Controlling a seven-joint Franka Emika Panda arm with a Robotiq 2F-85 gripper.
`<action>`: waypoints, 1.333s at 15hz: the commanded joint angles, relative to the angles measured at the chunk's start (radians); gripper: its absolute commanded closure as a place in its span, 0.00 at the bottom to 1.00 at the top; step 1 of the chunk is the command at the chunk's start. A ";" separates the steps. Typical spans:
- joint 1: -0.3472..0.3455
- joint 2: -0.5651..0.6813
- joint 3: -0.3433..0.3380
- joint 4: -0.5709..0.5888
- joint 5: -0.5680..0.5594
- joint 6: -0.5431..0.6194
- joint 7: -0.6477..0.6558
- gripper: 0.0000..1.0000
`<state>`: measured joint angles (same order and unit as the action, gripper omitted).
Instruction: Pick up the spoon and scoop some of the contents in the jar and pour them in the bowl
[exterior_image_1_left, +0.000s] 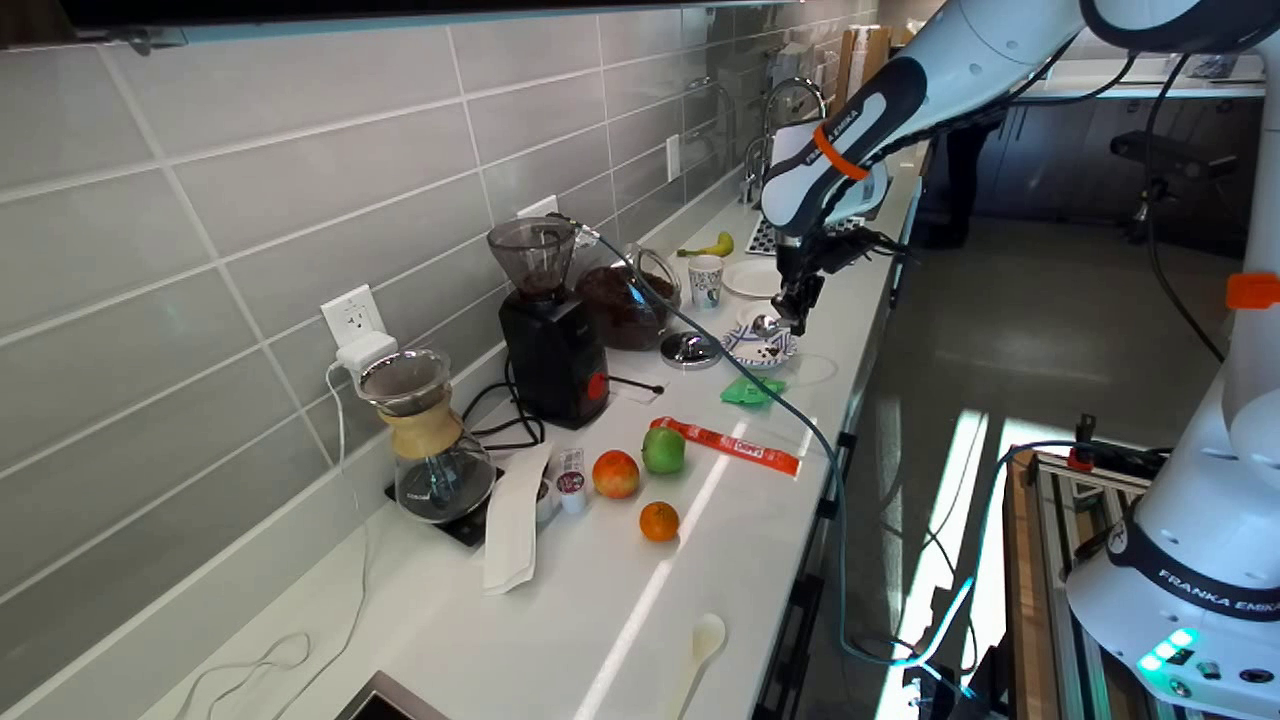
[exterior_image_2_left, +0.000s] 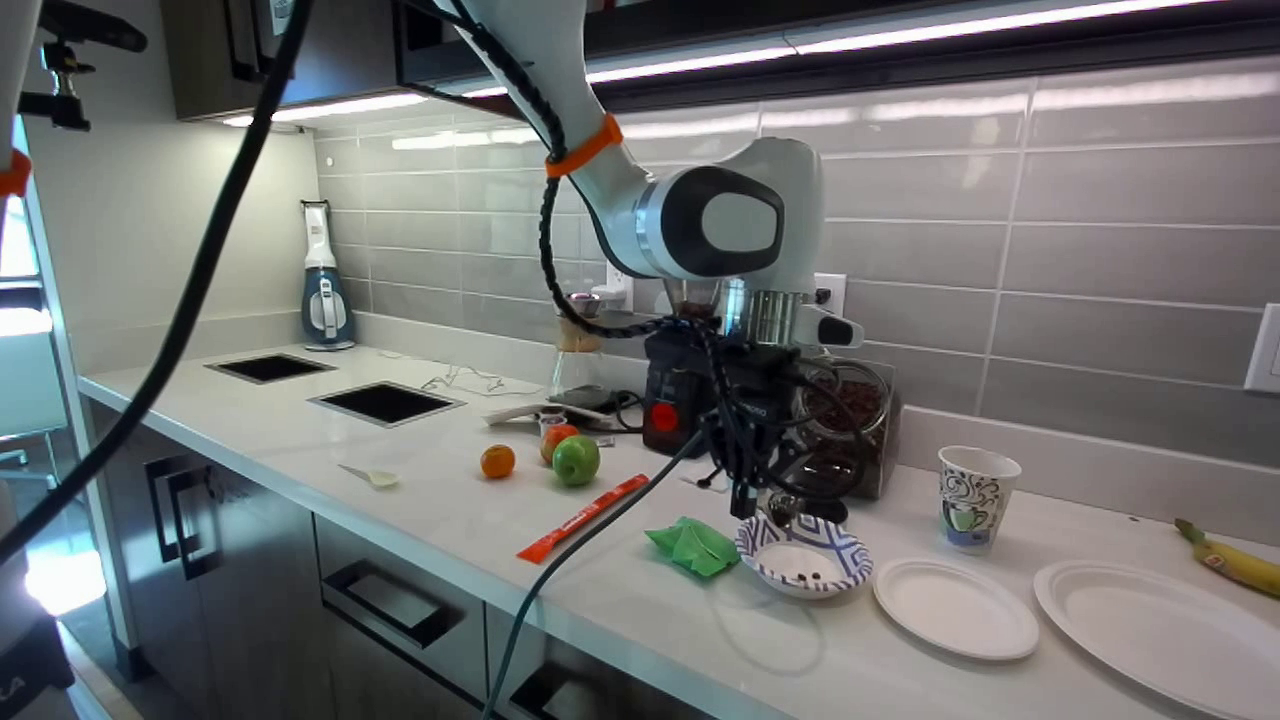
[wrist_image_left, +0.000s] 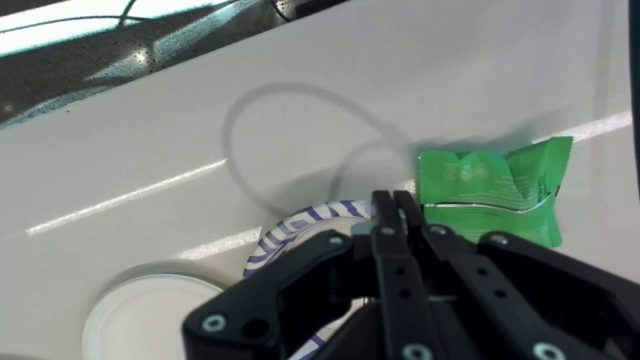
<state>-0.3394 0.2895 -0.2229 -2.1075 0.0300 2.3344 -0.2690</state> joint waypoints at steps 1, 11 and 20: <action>-0.028 -0.023 0.020 -0.028 0.092 0.027 -0.073 0.99; -0.055 -0.027 0.031 -0.027 0.266 0.029 -0.154 0.99; -0.085 -0.024 0.025 -0.023 0.365 0.017 -0.183 0.99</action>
<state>-0.4010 0.2805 -0.2054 -2.1076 0.3425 2.3346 -0.4147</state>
